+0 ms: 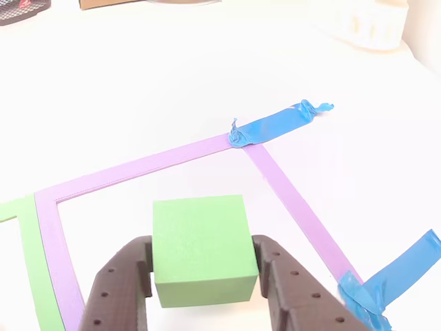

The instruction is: Tower of hanoi

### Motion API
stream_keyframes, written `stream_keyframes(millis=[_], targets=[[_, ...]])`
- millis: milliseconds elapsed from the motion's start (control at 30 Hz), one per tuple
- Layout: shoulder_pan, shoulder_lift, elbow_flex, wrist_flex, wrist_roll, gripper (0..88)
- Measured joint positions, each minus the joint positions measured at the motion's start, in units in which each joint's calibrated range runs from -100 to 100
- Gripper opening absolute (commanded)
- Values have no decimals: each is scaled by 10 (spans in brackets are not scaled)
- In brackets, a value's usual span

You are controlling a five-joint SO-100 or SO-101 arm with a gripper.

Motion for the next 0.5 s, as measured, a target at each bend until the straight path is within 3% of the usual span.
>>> stream_keyframes(millis=[333,500], targets=[[-12,61,4,-56,0,77],[-12,79,3,-69,0,238]])
